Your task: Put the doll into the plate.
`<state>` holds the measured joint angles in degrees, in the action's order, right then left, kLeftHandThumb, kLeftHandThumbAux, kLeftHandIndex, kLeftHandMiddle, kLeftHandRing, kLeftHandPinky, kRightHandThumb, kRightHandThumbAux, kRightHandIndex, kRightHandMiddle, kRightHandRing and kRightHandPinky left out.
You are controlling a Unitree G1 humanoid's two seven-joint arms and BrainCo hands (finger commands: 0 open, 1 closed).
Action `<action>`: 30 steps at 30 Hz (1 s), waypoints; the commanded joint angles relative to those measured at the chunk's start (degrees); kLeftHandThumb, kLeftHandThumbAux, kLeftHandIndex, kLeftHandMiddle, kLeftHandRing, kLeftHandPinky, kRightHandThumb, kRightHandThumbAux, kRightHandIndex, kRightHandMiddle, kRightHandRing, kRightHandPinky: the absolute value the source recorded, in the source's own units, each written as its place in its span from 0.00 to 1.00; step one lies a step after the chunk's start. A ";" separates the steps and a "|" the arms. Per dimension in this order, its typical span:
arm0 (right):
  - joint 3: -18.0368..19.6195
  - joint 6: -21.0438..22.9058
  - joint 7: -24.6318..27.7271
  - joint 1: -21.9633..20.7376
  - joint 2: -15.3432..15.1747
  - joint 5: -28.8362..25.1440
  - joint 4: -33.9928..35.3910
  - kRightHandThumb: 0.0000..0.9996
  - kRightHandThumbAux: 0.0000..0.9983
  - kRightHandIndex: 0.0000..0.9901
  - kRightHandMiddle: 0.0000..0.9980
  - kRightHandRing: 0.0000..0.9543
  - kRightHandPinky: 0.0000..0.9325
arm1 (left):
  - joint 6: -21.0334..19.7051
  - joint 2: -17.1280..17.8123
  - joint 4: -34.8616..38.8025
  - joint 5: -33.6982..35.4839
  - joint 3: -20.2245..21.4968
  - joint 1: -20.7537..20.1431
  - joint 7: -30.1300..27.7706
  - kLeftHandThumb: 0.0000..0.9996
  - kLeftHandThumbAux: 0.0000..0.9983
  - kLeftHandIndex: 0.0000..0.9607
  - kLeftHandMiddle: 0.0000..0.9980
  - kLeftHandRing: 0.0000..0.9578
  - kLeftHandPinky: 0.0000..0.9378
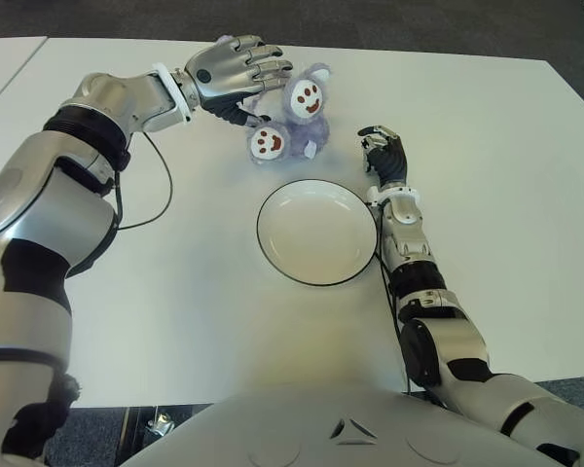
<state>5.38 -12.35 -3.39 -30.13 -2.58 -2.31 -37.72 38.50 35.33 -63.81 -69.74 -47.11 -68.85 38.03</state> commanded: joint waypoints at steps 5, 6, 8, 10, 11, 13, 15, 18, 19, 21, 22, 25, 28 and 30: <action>-0.47 2.86 -1.29 2.87 0.23 1.15 -0.38 0.71 0.72 0.44 0.88 0.92 0.93 | 0.97 -3.07 -4.28 4.49 1.23 -0.35 -6.37 0.45 0.11 0.00 0.00 0.00 0.00; -0.54 2.96 -1.41 2.92 0.20 1.25 -0.27 0.71 0.72 0.44 0.88 0.92 0.93 | 1.31 -3.39 -4.71 5.22 1.54 -0.35 -7.18 0.45 0.10 0.00 0.00 0.00 0.00; -0.63 3.13 -1.52 3.00 0.17 1.35 -0.07 0.71 0.72 0.44 0.88 0.91 0.93 | 1.87 -3.77 -5.22 6.37 2.01 -0.33 -8.40 0.46 0.09 0.00 0.00 0.00 0.00; -0.70 3.15 -1.56 3.11 0.09 1.45 0.11 0.71 0.72 0.44 0.88 0.91 0.92 | 2.68 -4.52 -5.85 8.00 2.69 -0.24 -10.05 0.46 0.08 0.00 0.00 0.00 0.00; -0.72 3.17 -1.57 3.15 0.07 1.48 0.17 0.71 0.72 0.44 0.87 0.91 0.92 | 2.89 -4.72 -6.00 8.51 2.85 -0.22 -10.57 0.47 0.08 0.00 0.00 0.00 0.00; -0.80 3.26 -1.54 3.26 0.06 1.54 0.36 0.71 0.72 0.44 0.87 0.91 0.92 | 3.36 -5.44 -6.18 9.67 3.23 -0.16 -11.76 0.47 0.08 0.00 0.00 0.00 0.00; -0.91 3.51 -1.37 3.36 0.02 1.56 0.56 0.71 0.72 0.44 0.87 0.91 0.92 | 3.58 -6.30 -6.46 10.75 3.60 -0.15 -13.01 0.47 0.08 0.00 0.00 0.00 0.00; -0.98 3.81 -1.36 3.49 0.00 1.59 0.85 0.71 0.72 0.44 0.87 0.91 0.92 | 3.59 -6.89 -6.66 11.56 3.83 -0.18 -13.90 0.47 0.08 0.00 0.00 0.00 0.00; -1.00 3.89 -1.43 3.55 0.00 1.62 0.97 0.71 0.72 0.44 0.87 0.91 0.92 | 3.57 -7.07 -6.71 11.77 3.90 -0.18 -14.10 0.47 0.08 0.00 0.00 0.00 0.00; -1.14 4.23 -1.82 3.80 0.16 1.80 1.58 0.71 0.72 0.44 0.87 0.91 0.93 | 3.52 -7.75 -7.01 12.38 4.10 -0.23 -14.64 0.46 0.08 0.00 0.00 0.00 0.00; -1.22 4.43 -1.98 3.88 0.21 1.90 1.86 0.71 0.72 0.44 0.87 0.91 0.93 | 3.41 -8.17 -7.23 12.75 4.23 -0.25 -14.94 0.46 0.08 0.00 0.00 0.00 0.00; -1.43 5.04 -1.97 4.08 0.20 2.01 2.39 0.71 0.72 0.44 0.87 0.91 0.93 | 2.47 -9.54 -7.97 13.48 4.50 -0.35 -15.79 0.46 0.12 0.00 0.00 0.00 0.04; -1.60 5.60 -1.84 4.24 0.05 2.10 2.67 0.71 0.72 0.44 0.87 0.90 0.91 | 1.17 -10.72 -8.81 13.86 4.60 -0.57 -16.91 0.46 0.16 0.00 0.00 0.00 0.07; -1.70 5.73 -1.88 4.32 0.00 2.17 2.84 0.71 0.72 0.44 0.86 0.90 0.90 | 0.43 -11.09 -9.29 13.67 4.18 -0.95 -18.13 0.47 0.18 0.00 0.00 0.00 0.07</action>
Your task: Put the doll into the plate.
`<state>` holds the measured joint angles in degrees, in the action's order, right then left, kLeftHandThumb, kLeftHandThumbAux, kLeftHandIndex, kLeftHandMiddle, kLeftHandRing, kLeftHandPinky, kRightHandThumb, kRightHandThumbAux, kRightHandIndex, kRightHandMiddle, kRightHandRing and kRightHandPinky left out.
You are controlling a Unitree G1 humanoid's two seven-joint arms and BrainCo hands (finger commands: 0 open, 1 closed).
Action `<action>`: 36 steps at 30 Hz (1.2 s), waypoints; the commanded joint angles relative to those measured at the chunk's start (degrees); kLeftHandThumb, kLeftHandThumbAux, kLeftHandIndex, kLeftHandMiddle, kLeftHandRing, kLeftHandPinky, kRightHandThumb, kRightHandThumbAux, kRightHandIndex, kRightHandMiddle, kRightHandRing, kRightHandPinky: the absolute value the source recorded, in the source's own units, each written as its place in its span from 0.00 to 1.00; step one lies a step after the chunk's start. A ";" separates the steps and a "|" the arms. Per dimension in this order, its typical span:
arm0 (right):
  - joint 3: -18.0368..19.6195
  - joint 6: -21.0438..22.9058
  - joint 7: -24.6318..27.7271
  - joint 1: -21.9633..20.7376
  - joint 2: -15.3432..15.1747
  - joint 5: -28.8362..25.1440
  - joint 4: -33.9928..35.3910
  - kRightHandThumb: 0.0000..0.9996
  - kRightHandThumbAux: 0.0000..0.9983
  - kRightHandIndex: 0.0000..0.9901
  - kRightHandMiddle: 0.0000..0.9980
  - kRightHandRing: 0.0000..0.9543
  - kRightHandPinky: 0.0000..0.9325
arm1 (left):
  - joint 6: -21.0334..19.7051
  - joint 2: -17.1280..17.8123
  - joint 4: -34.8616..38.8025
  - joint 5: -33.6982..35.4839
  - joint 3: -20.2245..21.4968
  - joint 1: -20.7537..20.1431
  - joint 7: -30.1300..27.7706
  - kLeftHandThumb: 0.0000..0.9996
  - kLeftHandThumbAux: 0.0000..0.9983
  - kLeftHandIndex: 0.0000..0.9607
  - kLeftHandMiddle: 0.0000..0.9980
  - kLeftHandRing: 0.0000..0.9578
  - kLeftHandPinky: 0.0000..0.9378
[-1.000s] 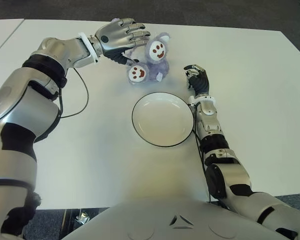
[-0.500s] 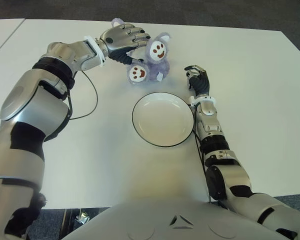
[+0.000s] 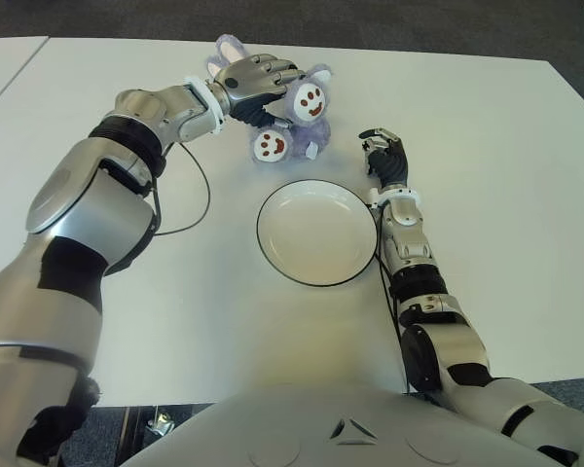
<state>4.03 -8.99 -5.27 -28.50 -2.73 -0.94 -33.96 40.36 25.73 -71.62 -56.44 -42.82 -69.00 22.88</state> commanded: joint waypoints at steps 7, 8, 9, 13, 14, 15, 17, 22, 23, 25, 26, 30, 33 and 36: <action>-0.45 2.90 0.24 3.16 0.31 0.38 0.15 0.71 0.72 0.44 0.85 0.89 0.90 | -2.19 -1.95 -2.42 -0.11 -1.50 -1.95 -8.87 0.53 0.20 0.00 0.00 0.00 0.04; -0.43 2.96 0.26 3.22 0.35 0.32 0.32 0.71 0.72 0.44 0.86 0.89 0.91 | -2.19 -2.03 -2.55 0.04 -1.54 -2.06 -9.94 0.55 0.20 0.00 0.00 0.00 0.02; -0.42 2.99 0.30 3.27 0.37 0.28 0.45 0.71 0.72 0.44 0.86 0.89 0.91 | -2.18 -2.11 -2.67 0.23 -1.53 -2.14 -11.13 0.56 0.20 0.00 0.00 0.00 0.02; -0.49 2.97 0.38 3.57 0.39 0.33 1.02 0.71 0.72 0.44 0.87 0.90 0.92 | -2.65 -2.50 -3.17 1.17 -1.13 -2.29 -16.49 0.61 0.18 0.00 0.00 0.00 0.00; -0.51 2.96 0.35 3.65 0.39 0.40 1.16 0.71 0.72 0.44 0.87 0.90 0.92 | -2.91 -2.57 -3.26 1.41 -1.06 -2.31 -17.80 0.62 0.18 0.00 0.00 0.00 0.00; -0.53 2.97 0.31 3.70 0.39 0.44 1.25 0.71 0.72 0.44 0.87 0.90 0.92 | -3.08 -2.60 -3.25 1.59 -1.03 -2.32 -18.58 0.63 0.17 0.00 0.00 0.00 0.00; -0.58 2.98 0.09 3.74 0.39 0.61 1.34 0.71 0.72 0.44 0.87 0.90 0.92 | -3.66 -2.68 -3.27 1.77 -1.20 -2.42 -20.39 0.64 0.16 0.00 0.00 0.00 0.00; -0.74 3.28 -0.15 3.83 0.35 0.84 1.57 0.71 0.72 0.44 0.87 0.90 0.92 | -5.15 -2.92 -3.31 1.51 -2.16 -2.86 -24.55 0.64 0.15 0.00 0.00 0.00 0.00; -0.85 3.36 -0.03 3.98 0.34 0.88 1.81 0.71 0.72 0.44 0.87 0.90 0.92 | -5.69 -3.05 -3.39 1.42 -2.40 -2.98 -25.99 0.63 0.14 0.00 0.00 0.00 0.00; -0.98 3.49 0.10 4.17 0.32 0.92 2.15 0.71 0.72 0.44 0.87 0.90 0.92 | -6.36 -3.20 -3.41 1.43 -2.64 -3.10 -27.80 0.63 0.14 0.00 0.00 0.00 0.00; -1.01 3.52 0.12 4.21 0.31 0.93 2.23 0.71 0.72 0.44 0.87 0.90 0.92 | -6.50 -3.22 -3.35 1.54 -2.62 -3.09 -28.16 0.62 0.14 0.00 0.00 0.00 0.00; -1.29 3.17 1.03 4.42 0.08 0.85 2.40 0.71 0.72 0.44 0.87 0.90 0.92 | -8.93 -3.86 -3.19 2.50 -1.99 -3.18 -31.69 0.61 0.15 0.00 0.00 0.00 0.00; -1.24 3.02 1.13 4.46 0.12 0.84 2.40 0.71 0.72 0.44 0.87 0.90 0.92 | -9.50 -3.88 -2.75 2.78 -1.84 -2.82 -30.74 0.59 0.16 0.00 0.00 0.00 0.00; -1.20 3.02 1.14 4.49 0.15 0.85 2.41 0.71 0.72 0.44 0.86 0.90 0.90 | -9.67 -3.82 -2.54 2.88 -1.79 -2.49 -28.97 0.58 0.18 0.00 0.00 0.00 0.02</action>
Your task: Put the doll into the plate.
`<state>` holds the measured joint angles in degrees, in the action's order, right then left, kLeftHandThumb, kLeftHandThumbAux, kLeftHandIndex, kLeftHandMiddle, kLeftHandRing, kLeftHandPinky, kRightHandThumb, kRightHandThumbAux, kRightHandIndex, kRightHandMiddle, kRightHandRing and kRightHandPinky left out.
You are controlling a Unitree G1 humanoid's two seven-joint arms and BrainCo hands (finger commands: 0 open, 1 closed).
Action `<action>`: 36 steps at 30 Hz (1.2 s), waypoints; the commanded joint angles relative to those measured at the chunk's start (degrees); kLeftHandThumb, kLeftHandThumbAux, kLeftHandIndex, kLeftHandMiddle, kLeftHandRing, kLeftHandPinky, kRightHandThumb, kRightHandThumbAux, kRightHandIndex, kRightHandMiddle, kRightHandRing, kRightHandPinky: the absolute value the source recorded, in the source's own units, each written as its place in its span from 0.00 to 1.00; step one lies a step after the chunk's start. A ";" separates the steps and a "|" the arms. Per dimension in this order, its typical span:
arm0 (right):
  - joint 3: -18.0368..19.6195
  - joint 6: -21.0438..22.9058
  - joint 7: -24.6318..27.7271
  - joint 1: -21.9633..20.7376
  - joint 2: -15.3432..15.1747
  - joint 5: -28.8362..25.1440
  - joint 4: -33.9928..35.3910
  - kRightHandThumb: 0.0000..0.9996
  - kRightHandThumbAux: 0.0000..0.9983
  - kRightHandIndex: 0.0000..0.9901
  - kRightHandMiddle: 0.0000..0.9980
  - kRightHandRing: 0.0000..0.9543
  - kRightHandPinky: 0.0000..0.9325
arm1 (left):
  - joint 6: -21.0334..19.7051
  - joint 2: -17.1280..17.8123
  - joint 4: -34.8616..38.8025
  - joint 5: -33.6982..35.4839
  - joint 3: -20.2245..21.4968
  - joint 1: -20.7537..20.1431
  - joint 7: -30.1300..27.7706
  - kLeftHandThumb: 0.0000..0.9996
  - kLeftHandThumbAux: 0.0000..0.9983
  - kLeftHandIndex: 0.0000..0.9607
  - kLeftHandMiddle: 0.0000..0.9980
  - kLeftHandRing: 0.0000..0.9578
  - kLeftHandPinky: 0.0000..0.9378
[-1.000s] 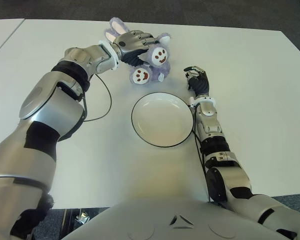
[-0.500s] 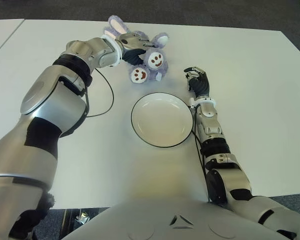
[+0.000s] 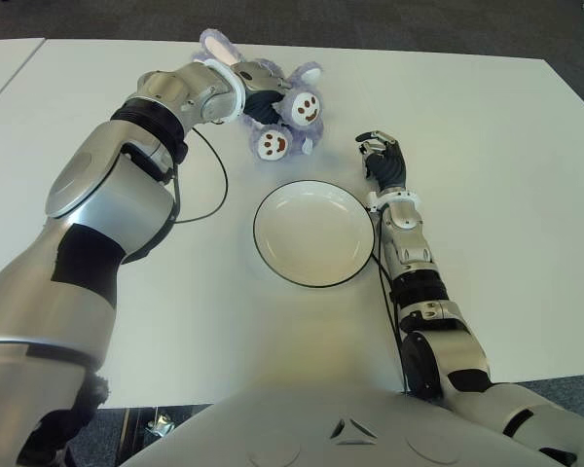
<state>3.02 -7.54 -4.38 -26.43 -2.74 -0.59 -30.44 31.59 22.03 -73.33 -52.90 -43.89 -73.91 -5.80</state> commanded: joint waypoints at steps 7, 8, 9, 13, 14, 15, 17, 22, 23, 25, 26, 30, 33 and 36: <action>-0.15 2.29 0.08 2.58 0.23 0.52 -0.57 0.71 0.72 0.44 0.86 0.89 0.90 | -1.35 -0.09 -0.48 0.03 0.10 3.72 7.07 0.58 0.26 0.00 0.04 0.24 0.47; -0.15 2.35 0.14 2.60 0.23 0.49 -0.54 0.71 0.72 0.44 0.85 0.89 0.90 | -1.52 -0.15 -0.51 0.19 0.20 3.88 7.72 0.57 0.27 0.00 0.06 0.29 0.53; -0.15 2.41 0.20 2.62 0.23 0.47 -0.50 0.71 0.72 0.44 0.85 0.89 0.90 | -1.64 -0.20 -0.55 0.31 0.26 3.99 8.21 0.56 0.28 0.00 0.08 0.31 0.56; -0.09 2.48 0.42 2.67 0.25 0.29 -0.44 0.71 0.72 0.44 0.85 0.89 0.89 | -2.18 -0.50 -0.78 0.96 0.63 4.21 8.48 0.47 0.32 0.02 0.16 0.41 0.65; -0.07 2.49 0.46 2.68 0.26 0.25 -0.44 0.71 0.72 0.44 0.85 0.89 0.89 | -2.29 -0.56 -0.81 1.09 0.69 4.25 8.43 0.44 0.32 0.03 0.19 0.43 0.66; -0.05 2.45 0.47 2.69 0.28 0.23 -0.45 0.71 0.72 0.44 0.85 0.89 0.89 | -2.49 -0.68 -0.83 1.26 0.78 4.28 8.29 0.42 0.33 0.03 0.20 0.44 0.67; -0.02 2.40 0.44 2.71 0.32 0.23 -0.47 0.71 0.72 0.44 0.85 0.89 0.89 | -2.93 -0.95 -0.80 1.53 0.92 4.34 8.17 0.34 0.33 0.07 0.28 0.47 0.62; 0.00 2.41 0.71 2.62 0.21 0.18 -0.62 0.71 0.72 0.44 0.85 0.89 0.90 | -4.05 -1.66 -0.64 1.68 0.93 4.55 9.27 0.23 0.35 0.12 0.52 0.61 0.66; 0.02 2.40 0.83 2.59 0.18 0.13 -0.67 0.71 0.72 0.44 0.85 0.89 0.90 | -4.31 -1.80 -0.62 1.69 0.93 4.62 9.69 0.21 0.35 0.13 0.56 0.65 0.69; 0.08 2.30 1.13 2.57 0.19 -0.04 -0.77 0.71 0.72 0.44 0.85 0.89 0.90 | -5.00 -2.11 -0.57 1.80 1.09 4.92 11.01 0.19 0.36 0.15 0.63 0.69 0.72; 0.11 2.27 1.21 2.56 0.21 -0.07 -0.79 0.71 0.72 0.44 0.85 0.89 0.91 | -5.19 -2.19 -0.57 1.83 1.11 4.99 11.37 0.17 0.36 0.16 0.65 0.72 0.74; 0.23 2.34 1.44 2.51 0.17 -0.04 -0.94 0.71 0.72 0.44 0.86 0.90 0.91 | -8.13 -3.59 -0.70 2.89 2.32 5.98 14.14 0.14 0.38 0.21 0.71 0.76 0.79; 0.20 2.42 1.55 2.49 0.15 0.10 -0.98 0.71 0.72 0.44 0.86 0.90 0.91 | -10.14 -4.42 -0.79 3.79 3.43 6.47 14.95 0.12 0.39 0.24 0.73 0.78 0.86; 0.08 2.47 1.67 2.50 0.06 0.27 -1.02 0.71 0.72 0.44 0.86 0.90 0.90 | -12.62 -5.44 -0.78 4.80 4.49 6.88 15.66 0.09 0.39 0.26 0.72 0.77 0.87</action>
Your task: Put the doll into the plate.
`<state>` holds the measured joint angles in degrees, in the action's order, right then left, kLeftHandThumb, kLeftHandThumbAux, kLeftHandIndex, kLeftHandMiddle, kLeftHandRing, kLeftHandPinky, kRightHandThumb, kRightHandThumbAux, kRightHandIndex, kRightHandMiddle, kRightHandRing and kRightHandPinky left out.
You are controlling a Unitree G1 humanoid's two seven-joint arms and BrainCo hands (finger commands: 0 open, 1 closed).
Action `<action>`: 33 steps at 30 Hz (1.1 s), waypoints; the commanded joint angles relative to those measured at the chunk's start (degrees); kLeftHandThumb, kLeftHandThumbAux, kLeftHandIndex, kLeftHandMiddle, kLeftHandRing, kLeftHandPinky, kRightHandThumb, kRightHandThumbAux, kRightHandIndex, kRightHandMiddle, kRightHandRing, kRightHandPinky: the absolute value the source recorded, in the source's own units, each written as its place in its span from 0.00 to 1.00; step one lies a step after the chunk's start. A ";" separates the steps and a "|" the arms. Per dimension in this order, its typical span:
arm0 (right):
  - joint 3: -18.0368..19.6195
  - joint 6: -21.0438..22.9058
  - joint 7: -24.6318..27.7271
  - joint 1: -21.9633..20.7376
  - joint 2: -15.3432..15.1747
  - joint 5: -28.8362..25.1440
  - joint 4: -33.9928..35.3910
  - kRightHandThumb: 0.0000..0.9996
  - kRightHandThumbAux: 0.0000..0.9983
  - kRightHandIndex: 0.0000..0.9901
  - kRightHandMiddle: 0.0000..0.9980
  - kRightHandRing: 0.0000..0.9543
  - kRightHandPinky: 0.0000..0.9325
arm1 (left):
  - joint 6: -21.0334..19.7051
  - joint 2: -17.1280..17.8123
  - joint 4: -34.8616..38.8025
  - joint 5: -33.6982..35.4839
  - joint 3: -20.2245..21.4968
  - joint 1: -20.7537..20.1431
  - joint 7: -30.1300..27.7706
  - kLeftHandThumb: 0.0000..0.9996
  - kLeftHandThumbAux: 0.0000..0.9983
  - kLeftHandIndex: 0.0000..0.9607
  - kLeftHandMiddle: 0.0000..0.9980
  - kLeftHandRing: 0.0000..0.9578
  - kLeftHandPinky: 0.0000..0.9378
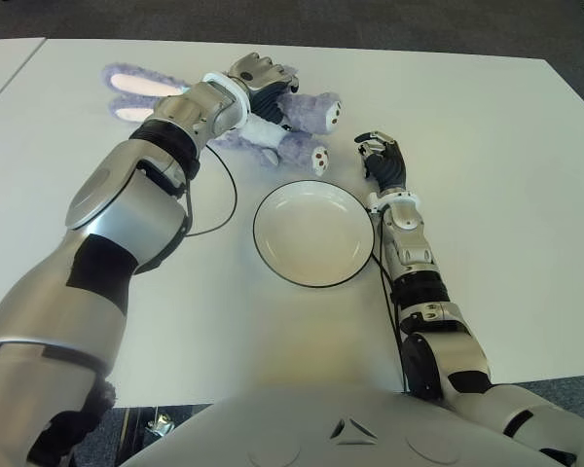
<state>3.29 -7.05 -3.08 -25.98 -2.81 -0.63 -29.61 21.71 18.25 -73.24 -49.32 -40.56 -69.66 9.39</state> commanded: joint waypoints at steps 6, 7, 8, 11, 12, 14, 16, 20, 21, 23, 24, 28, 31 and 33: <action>-0.25 2.07 0.79 1.99 -0.12 0.35 -2.07 0.71 0.72 0.44 0.86 0.90 0.90 | -9.35 -4.52 -0.78 4.03 4.22 3.08 -0.18 0.05 0.40 0.24 0.68 0.73 0.88; -0.27 2.10 0.87 1.98 -0.14 0.34 -2.11 0.71 0.72 0.44 0.86 0.90 0.90 | -11.32 -5.31 -0.80 5.11 5.29 3.15 -0.82 0.04 0.40 0.22 0.67 0.73 0.89; -0.25 2.04 0.98 1.91 -0.22 0.33 -2.26 0.71 0.72 0.44 0.86 0.89 0.90 | -13.84 -6.31 -0.87 6.43 6.61 3.11 -1.92 0.03 0.41 0.21 0.66 0.74 0.89; -0.24 1.82 1.14 1.81 -0.32 0.35 -2.57 0.71 0.72 0.44 0.86 0.89 0.89 | -18.56 -7.95 -0.73 8.45 8.51 2.87 -4.37 0.01 0.42 0.17 0.65 0.74 0.89; -0.27 1.75 1.19 1.80 -0.34 0.39 -2.64 0.71 0.72 0.44 0.86 0.89 0.89 | -20.58 -8.57 -0.73 9.10 9.09 2.63 -5.59 0.01 0.42 0.16 0.64 0.74 0.89; -0.30 1.68 1.27 1.78 -0.36 0.44 -2.74 0.71 0.72 0.44 0.86 0.90 0.90 | -23.82 -9.51 -0.67 9.97 9.90 2.24 -7.50 0.00 0.42 0.13 0.63 0.74 0.89; -0.32 1.70 1.29 1.74 -0.36 0.47 -2.83 0.71 0.72 0.44 0.86 0.90 0.90 | -26.63 -10.33 -0.56 10.56 10.37 1.88 -8.92 0.00 0.42 0.11 0.63 0.74 0.89; -0.41 1.69 1.32 1.68 -0.39 0.57 -3.02 0.71 0.72 0.44 0.85 0.89 0.89 | -31.76 -11.98 -0.49 11.13 10.86 1.07 -11.55 0.00 0.38 0.08 0.60 0.72 0.88; -0.42 1.68 1.34 1.66 -0.40 0.58 -3.06 0.71 0.72 0.44 0.85 0.89 0.88 | -32.55 -12.19 -0.43 11.17 10.90 0.96 -12.01 0.00 0.37 0.07 0.59 0.71 0.87; -0.44 1.59 1.52 1.66 -0.42 0.54 -3.13 0.71 0.72 0.44 0.85 0.89 0.88 | -34.10 -12.52 -0.48 11.20 10.86 0.63 -13.66 0.00 0.34 0.06 0.54 0.63 0.85; -0.47 1.50 1.60 1.63 -0.40 0.51 -3.23 0.71 0.72 0.44 0.85 0.89 0.88 | -34.76 -12.66 -0.53 11.22 10.84 0.47 -14.51 0.00 0.33 0.06 0.53 0.61 0.84; -0.52 1.48 1.80 1.54 -0.42 0.50 -3.46 0.71 0.72 0.44 0.84 0.88 0.88 | -37.11 -13.39 -0.61 11.04 10.48 -0.13 -17.34 0.00 0.29 0.03 0.48 0.50 0.81; -0.61 1.48 1.72 1.51 -0.35 0.60 -3.54 0.71 0.72 0.44 0.84 0.88 0.88 | -37.95 -13.52 -0.46 10.90 10.25 -0.26 -18.38 0.00 0.27 0.02 0.46 0.46 0.81; -0.65 1.50 1.60 1.49 -0.36 0.69 -3.57 0.71 0.72 0.44 0.84 0.88 0.87 | -38.46 -13.73 -0.43 10.79 10.03 -0.34 -18.95 0.00 0.26 0.02 0.45 0.45 0.80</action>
<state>2.90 -7.10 -1.49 -26.68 -3.44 -0.48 -30.99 -15.70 5.71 -72.83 -39.10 -30.21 -71.86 -6.42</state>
